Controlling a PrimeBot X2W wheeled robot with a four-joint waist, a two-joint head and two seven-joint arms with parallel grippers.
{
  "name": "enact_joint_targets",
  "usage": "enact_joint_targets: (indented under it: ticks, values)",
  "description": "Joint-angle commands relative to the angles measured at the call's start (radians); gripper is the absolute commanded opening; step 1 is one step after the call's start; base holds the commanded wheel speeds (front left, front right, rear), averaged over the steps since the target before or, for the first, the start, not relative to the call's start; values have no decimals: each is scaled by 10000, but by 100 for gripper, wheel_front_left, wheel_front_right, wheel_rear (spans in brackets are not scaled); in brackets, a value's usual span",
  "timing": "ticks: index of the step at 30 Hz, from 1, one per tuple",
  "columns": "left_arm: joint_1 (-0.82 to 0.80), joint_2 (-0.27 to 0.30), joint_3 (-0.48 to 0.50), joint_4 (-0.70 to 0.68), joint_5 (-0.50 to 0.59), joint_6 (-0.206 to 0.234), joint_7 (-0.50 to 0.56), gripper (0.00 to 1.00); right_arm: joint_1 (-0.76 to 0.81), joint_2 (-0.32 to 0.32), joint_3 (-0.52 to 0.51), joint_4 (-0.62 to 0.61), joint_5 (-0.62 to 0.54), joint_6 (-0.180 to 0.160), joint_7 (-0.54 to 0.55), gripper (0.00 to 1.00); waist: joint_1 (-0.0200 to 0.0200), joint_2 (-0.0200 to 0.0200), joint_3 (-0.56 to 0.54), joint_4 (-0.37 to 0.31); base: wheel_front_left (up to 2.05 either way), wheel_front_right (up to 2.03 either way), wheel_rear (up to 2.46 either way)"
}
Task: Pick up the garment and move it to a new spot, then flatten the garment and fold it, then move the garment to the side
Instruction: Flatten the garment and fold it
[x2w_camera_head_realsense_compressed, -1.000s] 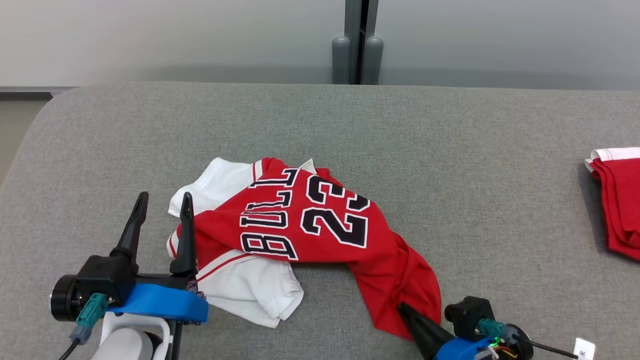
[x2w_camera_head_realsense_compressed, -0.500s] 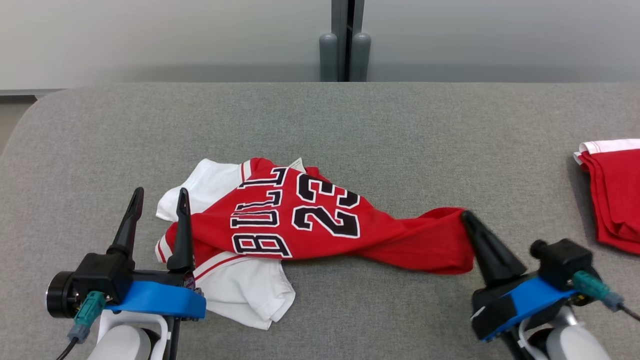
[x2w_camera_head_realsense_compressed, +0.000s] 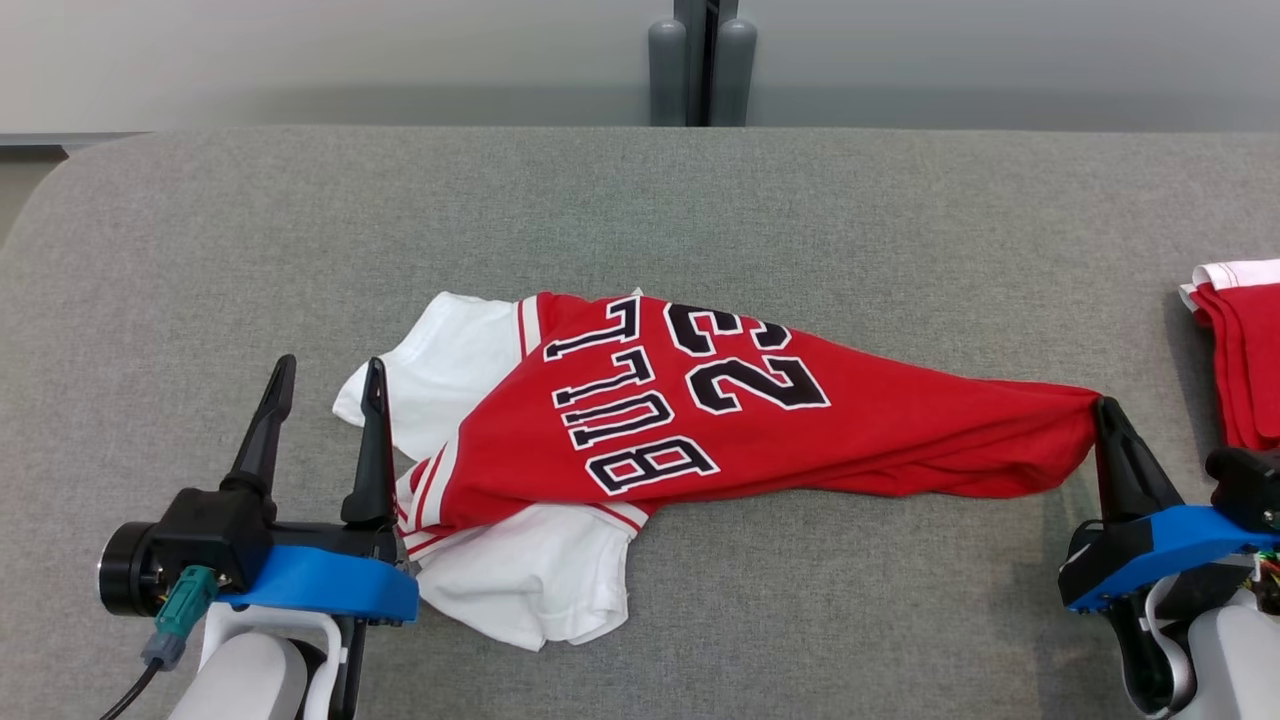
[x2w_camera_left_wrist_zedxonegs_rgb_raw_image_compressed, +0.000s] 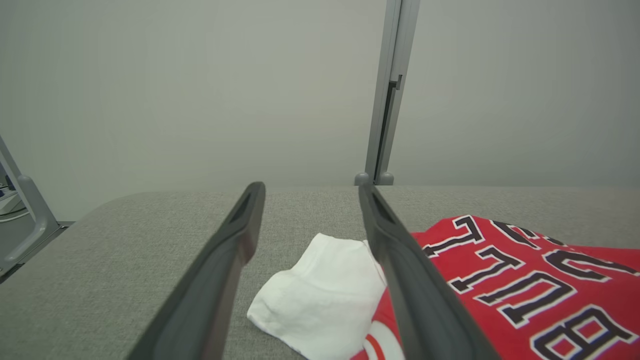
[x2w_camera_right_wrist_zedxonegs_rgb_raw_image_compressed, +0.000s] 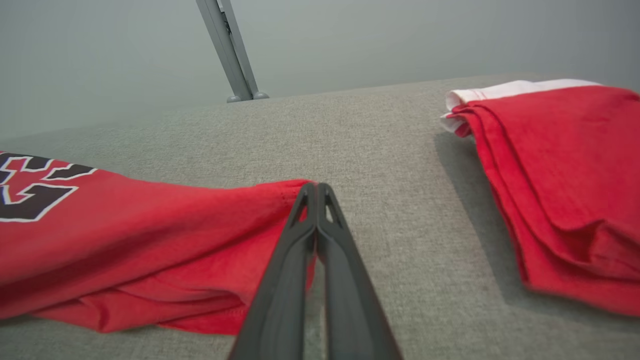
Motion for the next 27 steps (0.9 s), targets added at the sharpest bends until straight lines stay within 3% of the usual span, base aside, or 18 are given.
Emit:
enact_joint_targets:
  ticks: [1, 2, 6, 11, 21, 27]
  values:
    - [-142, 13, -8, 22, 57, -5, -41, 100, -241, -107, 62, 197, -41, -4, -182, 47, -1, -1, 27, -17, 0, 0, 0]
    - [-148, 10, -6, 27, 66, -6, -41, 100, -322, -160, 96, 258, -117, -4, -326, 100, -1, -1, 36, -34, 0, 0, 0]
    - [-45, 11, 32, 89, 86, 19, -42, 100, -229, -161, 89, 87, -512, -2, -879, 100, -1, -1, -86, -133, 0, 0, 0]
    - [250, 38, 89, 153, 33, 89, -42, 100, 530, 67, -5, -1000, -1185, -4, -1138, 100, -1, -1, -468, -324, 0, 0, 0]
    - [1010, 233, 152, -3, -125, 325, 148, 100, 2588, 782, 417, -3930, -1463, -4, -202, 100, -1, -1, -1166, -680, 0, 0, 0]
    - [1317, 329, 138, -195, -200, 449, 293, 100, 3149, 945, 518, -4762, -1362, -4, 228, 100, -1, -1, -1305, -768, 0, 0, 0]
